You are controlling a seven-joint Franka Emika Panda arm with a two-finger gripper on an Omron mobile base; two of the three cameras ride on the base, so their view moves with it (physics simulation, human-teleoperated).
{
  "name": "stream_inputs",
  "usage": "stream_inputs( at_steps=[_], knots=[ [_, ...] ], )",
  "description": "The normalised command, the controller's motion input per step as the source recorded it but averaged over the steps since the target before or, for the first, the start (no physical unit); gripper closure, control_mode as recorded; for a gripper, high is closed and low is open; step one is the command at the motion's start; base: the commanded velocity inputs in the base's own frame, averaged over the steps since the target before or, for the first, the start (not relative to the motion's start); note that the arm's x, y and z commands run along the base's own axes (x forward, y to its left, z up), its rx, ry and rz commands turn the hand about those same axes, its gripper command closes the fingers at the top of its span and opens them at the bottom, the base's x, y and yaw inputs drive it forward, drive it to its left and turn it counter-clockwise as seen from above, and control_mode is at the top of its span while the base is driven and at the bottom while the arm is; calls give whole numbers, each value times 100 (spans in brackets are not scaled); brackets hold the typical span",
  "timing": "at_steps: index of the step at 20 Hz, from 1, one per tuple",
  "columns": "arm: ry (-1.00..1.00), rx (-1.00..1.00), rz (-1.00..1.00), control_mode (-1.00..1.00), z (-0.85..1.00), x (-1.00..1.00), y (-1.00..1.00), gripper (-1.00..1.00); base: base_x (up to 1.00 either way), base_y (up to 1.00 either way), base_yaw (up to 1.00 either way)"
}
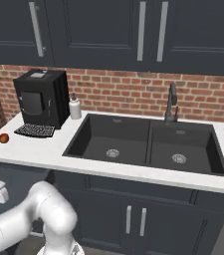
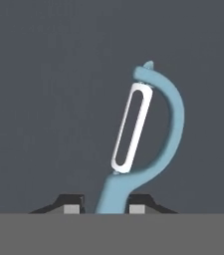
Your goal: Pick the peeler from the drawer and place it on the counter.
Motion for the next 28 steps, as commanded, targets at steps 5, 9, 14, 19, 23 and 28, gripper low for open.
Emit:
stream_inputs(
  at_steps=[5, 9, 14, 19, 23, 28],
  knots=[
    [-38, 20, 0, -100, -100, -99, -81, 100, 0, 0, 0],
    [-45, 15, 4, -100, -99, -72, -28, 100, 0, 0, 0],
    [-6, 0, 0, -100, -48, 1, 23, 100, 0, 0, 0],
    [24, -4, 0, -100, 25, 21, 21, 100, 0, 0, 0],
    [-20, 0, 0, -100, 96, 0, 3, 100, 0, 0, 0],
    [-19, 0, 0, -100, 100, -15, -1, 100, 0, 0, 0]
  ],
)
